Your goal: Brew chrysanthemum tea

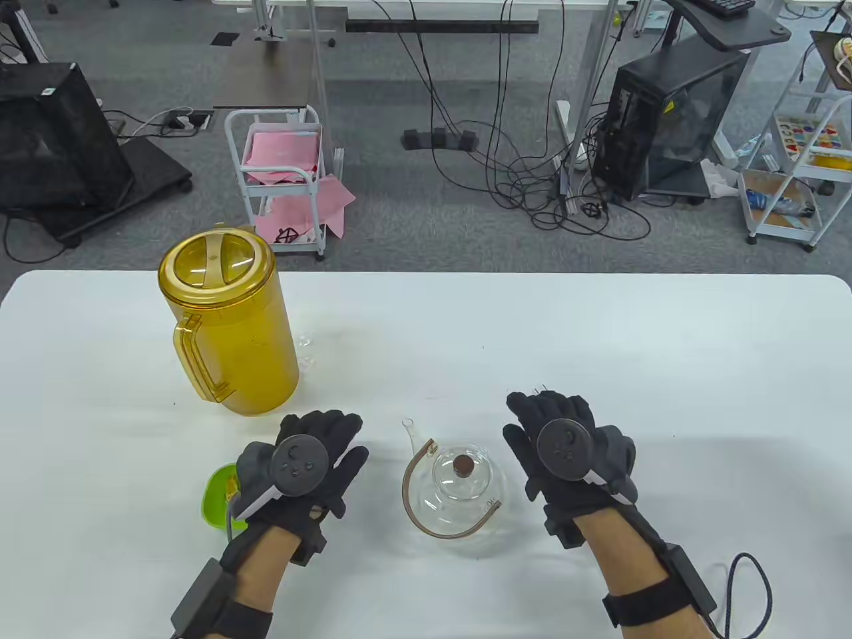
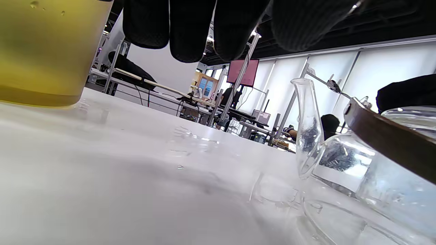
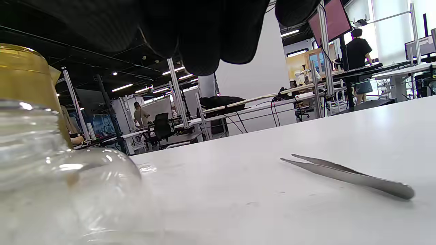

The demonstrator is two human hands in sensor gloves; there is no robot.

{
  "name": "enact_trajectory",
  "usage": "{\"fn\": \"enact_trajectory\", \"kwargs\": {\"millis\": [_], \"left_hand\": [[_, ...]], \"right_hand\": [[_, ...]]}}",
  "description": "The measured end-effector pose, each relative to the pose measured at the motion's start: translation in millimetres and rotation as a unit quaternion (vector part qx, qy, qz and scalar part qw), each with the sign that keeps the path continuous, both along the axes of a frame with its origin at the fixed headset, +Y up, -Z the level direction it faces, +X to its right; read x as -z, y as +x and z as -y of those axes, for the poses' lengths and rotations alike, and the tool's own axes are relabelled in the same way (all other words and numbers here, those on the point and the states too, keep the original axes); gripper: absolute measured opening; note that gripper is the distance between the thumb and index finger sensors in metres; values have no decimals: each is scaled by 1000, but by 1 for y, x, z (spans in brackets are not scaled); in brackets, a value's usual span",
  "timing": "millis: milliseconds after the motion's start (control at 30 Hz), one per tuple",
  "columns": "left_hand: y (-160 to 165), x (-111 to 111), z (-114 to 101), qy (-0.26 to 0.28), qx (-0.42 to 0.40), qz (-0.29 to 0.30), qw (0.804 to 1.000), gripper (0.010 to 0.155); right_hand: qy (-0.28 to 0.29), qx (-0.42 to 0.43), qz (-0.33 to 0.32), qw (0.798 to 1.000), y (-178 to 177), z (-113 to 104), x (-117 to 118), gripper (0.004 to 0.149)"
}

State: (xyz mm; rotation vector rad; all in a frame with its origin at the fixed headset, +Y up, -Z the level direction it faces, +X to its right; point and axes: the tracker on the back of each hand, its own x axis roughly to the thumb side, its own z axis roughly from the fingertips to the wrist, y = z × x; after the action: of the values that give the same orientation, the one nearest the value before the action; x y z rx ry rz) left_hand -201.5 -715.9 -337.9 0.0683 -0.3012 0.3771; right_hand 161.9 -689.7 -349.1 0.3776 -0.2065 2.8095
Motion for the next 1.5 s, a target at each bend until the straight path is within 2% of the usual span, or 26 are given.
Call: {"fn": "enact_trajectory", "kwargs": {"millis": [233, 533, 800, 1000, 1233, 1500], "left_hand": [[-11, -8, -3, 11, -13, -2, 1000, 61], [-7, -12, -10, 28, -12, 3, 1000, 61], [-4, -13, -9, 19, -9, 9, 1000, 60], [-1, -11, -4, 9, -5, 10, 1000, 60], [-1, -11, -1, 0, -2, 9, 1000, 60], [2, -12, 1, -10, 5, 15, 1000, 60]], "right_hand": [[15, 7, -18, 1000, -11, -4, -7, 57], [39, 15, -69, 997, -33, -9, -22, 58], [50, -18, -117, 992, -61, -6, -35, 57], [49, -34, -123, 991, -70, -1, -39, 52], [66, -67, -102, 990, -71, -4, -40, 54], [59, -86, -113, 988, -73, -7, -41, 57]]}}
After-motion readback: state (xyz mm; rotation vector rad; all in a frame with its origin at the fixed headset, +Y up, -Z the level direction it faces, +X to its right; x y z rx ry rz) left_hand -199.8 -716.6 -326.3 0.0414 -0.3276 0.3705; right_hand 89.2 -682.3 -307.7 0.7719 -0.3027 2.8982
